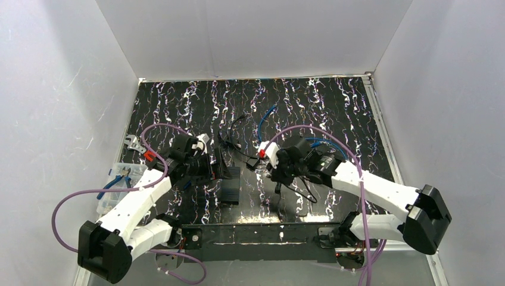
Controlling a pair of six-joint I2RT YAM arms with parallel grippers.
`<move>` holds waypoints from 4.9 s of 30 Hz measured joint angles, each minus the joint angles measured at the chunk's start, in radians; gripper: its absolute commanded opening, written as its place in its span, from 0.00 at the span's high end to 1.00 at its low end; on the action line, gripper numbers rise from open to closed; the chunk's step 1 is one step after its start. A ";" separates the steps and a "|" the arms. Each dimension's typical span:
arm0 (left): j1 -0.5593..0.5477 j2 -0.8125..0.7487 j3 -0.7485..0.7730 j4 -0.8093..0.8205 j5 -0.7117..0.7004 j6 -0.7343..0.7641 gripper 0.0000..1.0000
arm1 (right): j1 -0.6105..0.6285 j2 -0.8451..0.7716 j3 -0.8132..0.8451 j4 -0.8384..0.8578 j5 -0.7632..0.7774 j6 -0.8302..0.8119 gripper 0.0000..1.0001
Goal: Insert the plug into the switch port
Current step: Insert the connector into the switch port.
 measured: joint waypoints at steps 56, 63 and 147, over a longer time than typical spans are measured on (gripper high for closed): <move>0.003 0.190 -0.215 0.254 0.100 -0.090 0.25 | 0.241 0.366 -0.170 0.568 -0.003 0.054 0.99; 0.003 0.188 -0.226 0.254 0.111 -0.090 0.31 | 0.243 0.377 -0.170 0.572 -0.015 0.057 0.99; 0.008 0.206 -0.240 0.279 0.131 -0.086 0.46 | 0.282 0.373 -0.162 0.600 0.068 0.076 0.99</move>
